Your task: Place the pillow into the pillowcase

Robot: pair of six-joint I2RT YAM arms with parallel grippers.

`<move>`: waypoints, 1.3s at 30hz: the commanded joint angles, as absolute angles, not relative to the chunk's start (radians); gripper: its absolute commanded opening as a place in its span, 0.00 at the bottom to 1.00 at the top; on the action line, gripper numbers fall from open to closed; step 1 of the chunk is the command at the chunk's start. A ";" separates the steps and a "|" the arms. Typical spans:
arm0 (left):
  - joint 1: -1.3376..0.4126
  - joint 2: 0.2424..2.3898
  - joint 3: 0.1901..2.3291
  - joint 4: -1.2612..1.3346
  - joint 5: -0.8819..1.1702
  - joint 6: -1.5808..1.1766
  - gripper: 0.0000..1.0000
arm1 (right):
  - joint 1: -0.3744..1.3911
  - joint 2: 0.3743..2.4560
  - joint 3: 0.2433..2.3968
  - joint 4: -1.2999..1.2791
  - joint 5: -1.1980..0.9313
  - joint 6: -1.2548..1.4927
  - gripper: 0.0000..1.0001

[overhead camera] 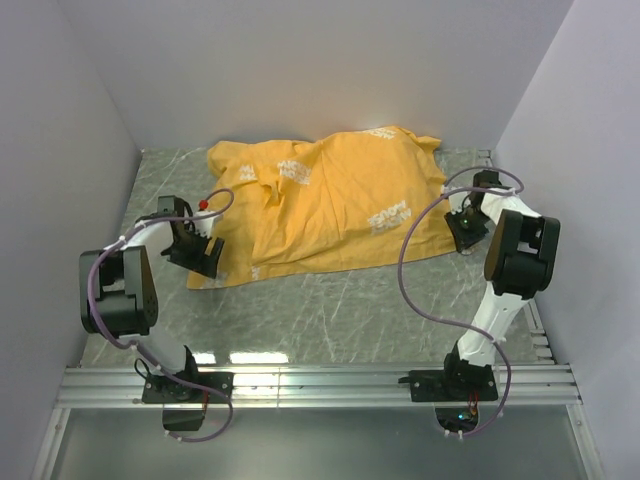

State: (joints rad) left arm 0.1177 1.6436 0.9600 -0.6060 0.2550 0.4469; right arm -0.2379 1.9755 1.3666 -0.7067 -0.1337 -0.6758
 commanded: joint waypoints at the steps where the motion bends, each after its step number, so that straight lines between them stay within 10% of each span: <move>1: 0.107 1.735 0.960 -0.584 0.224 0.422 0.78 | -0.219 1.970 1.324 -0.721 -0.136 -0.710 0.21; 2: 0.106 1.764 0.974 -0.595 0.238 0.417 0.70 | -0.218 1.970 1.336 -0.741 -0.147 -0.707 0.00; 9: 0.126 1.662 1.190 -0.684 0.487 0.301 0.00 | -0.267 1.778 1.433 -0.864 -0.377 -0.643 0.00; 23: 0.270 1.410 1.632 -0.570 0.729 -0.059 0.00 | -0.448 1.427 1.770 -0.712 -0.771 -0.227 0.00; 39: 0.307 1.072 1.755 -0.410 0.371 -0.209 0.00 | -0.538 1.113 1.756 -0.348 -0.545 0.086 0.00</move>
State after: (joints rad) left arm 0.2977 1.0359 1.7470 -0.4931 0.4747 -0.1986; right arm -0.5308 1.0431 1.7340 -0.4706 -0.6262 0.0406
